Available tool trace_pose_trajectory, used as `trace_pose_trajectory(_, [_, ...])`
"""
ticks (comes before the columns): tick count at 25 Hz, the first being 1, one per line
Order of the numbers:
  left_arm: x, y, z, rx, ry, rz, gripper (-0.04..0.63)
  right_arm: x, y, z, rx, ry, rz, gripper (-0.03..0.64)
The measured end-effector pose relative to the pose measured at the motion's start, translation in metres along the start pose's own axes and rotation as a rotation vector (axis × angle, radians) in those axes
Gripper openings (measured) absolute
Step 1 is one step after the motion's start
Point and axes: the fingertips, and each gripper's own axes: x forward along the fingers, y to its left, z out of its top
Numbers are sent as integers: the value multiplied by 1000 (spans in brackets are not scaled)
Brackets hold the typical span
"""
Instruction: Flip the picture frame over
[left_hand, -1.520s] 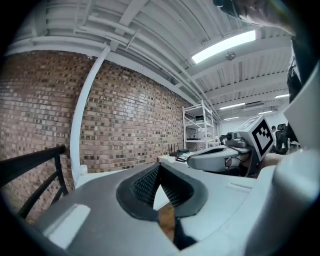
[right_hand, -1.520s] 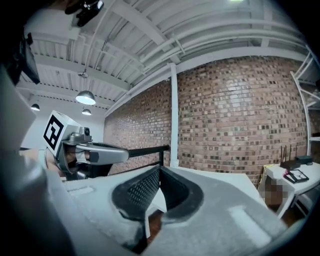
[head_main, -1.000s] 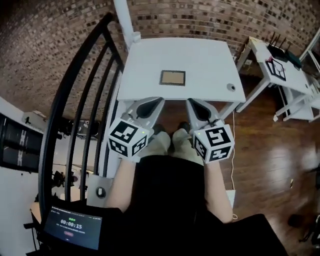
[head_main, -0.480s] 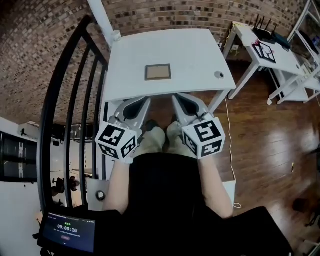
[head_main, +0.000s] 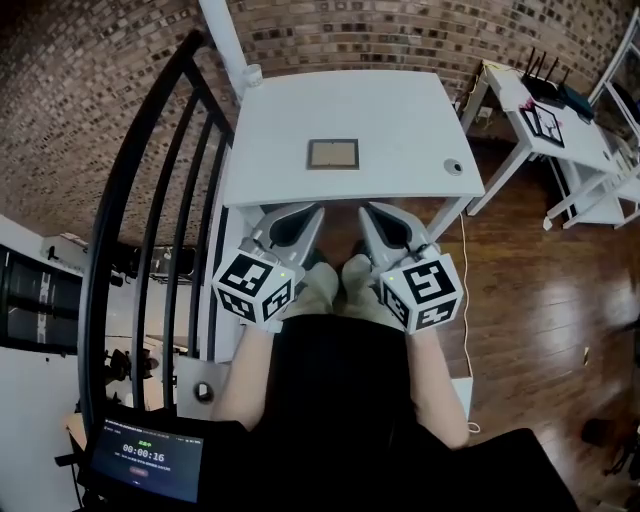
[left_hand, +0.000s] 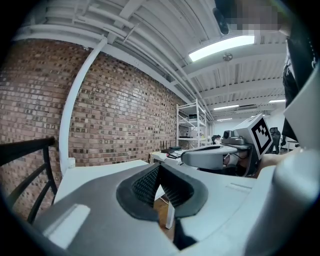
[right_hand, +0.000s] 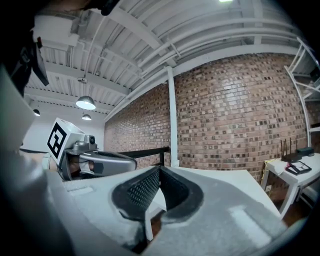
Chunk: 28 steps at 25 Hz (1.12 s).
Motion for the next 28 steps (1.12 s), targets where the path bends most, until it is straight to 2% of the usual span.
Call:
trace_pose_trajectory(20, [3, -13, -8, -31, 7, -71, 14, 1, 7, -4, -35, -2, 16, -8])
trace_pose_trajectory(28, [6, -18, -5, -32, 5, -76, 14, -2, 6, 0, -44, -4, 21, -8])
